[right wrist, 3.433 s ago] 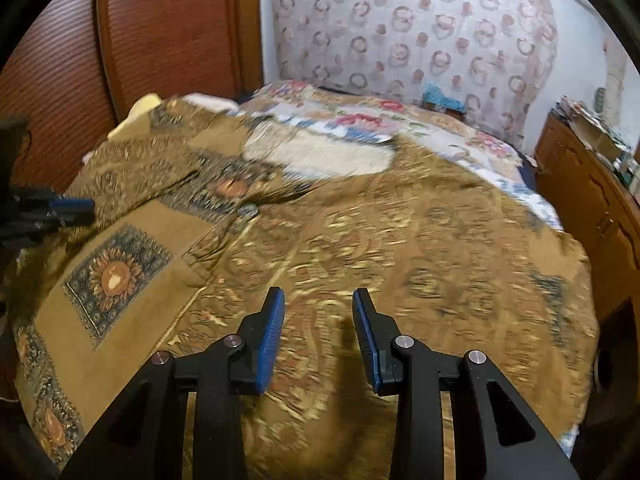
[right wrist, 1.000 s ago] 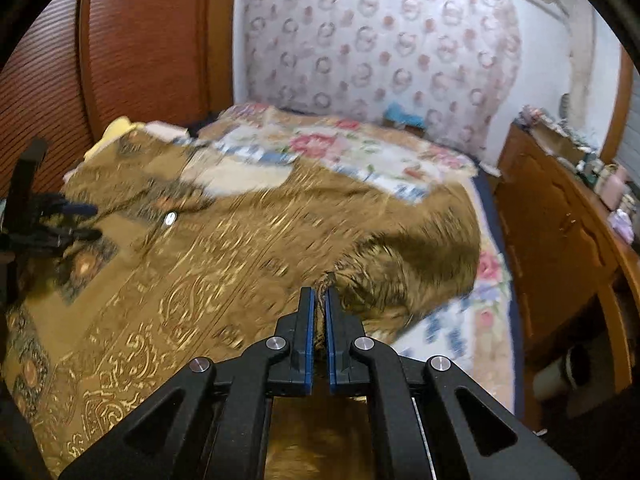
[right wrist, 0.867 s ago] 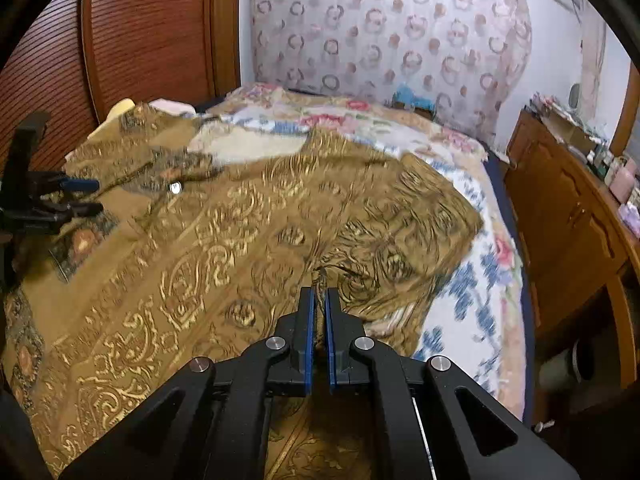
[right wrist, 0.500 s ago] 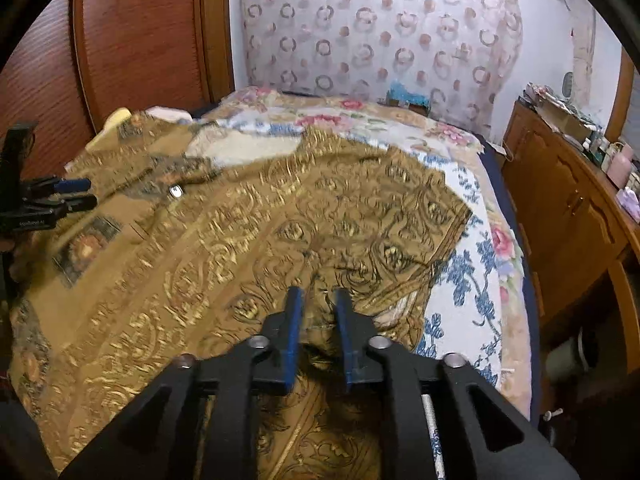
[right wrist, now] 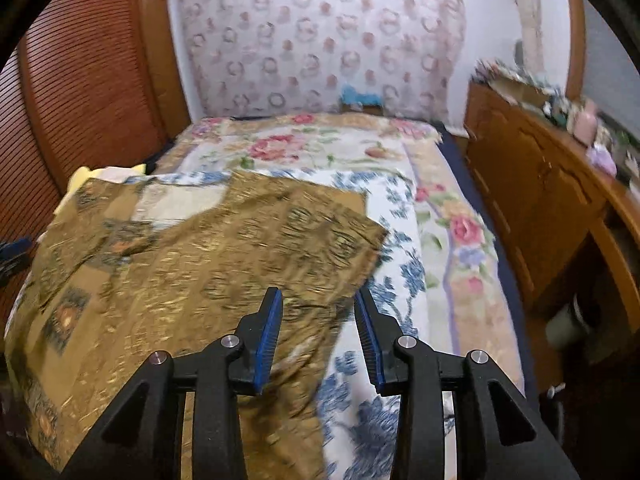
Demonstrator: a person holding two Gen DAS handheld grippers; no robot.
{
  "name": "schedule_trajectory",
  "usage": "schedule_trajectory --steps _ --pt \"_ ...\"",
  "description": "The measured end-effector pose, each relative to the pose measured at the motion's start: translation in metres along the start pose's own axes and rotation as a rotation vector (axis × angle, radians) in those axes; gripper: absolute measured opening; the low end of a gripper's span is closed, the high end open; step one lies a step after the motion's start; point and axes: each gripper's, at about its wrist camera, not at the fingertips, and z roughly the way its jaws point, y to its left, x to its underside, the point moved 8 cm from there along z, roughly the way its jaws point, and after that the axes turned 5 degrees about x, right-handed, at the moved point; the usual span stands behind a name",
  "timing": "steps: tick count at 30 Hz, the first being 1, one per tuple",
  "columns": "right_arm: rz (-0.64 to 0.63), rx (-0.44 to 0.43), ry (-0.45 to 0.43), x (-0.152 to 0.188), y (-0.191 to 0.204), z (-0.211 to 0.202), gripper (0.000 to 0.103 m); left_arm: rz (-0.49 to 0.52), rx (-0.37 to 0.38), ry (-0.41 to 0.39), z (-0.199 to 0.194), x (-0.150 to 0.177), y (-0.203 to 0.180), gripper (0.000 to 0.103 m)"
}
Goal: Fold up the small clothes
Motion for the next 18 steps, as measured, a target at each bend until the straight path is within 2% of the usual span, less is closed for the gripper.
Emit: schedule_trajectory --steps 5,12,13,14,15,17,18 --pt "0.076 -0.020 0.068 -0.005 -0.004 0.032 0.038 -0.004 -0.019 -0.019 -0.006 -0.003 -0.001 0.064" --pt "0.120 -0.035 0.095 -0.013 -0.009 0.051 0.038 -0.013 -0.042 -0.032 -0.010 -0.002 0.006 0.064" --pt "0.117 -0.041 0.096 -0.015 -0.009 0.050 0.036 -0.012 -0.043 -0.032 -0.009 -0.001 0.007 0.064" --pt "0.109 -0.056 0.099 -0.015 -0.007 0.051 0.027 -0.011 -0.046 -0.030 -0.009 -0.001 0.007 0.064" --pt "0.096 -0.067 0.099 -0.015 -0.005 0.049 0.023 -0.011 -0.050 -0.027 -0.008 0.000 0.008 0.064" --pt "0.064 -0.041 0.085 -0.018 -0.004 0.050 0.011 -0.015 -0.052 -0.024 -0.008 0.003 0.009 0.064" --pt "0.048 -0.035 0.072 -0.019 -0.001 0.048 0.009 -0.019 -0.051 -0.023 -0.007 0.004 0.010 0.064"
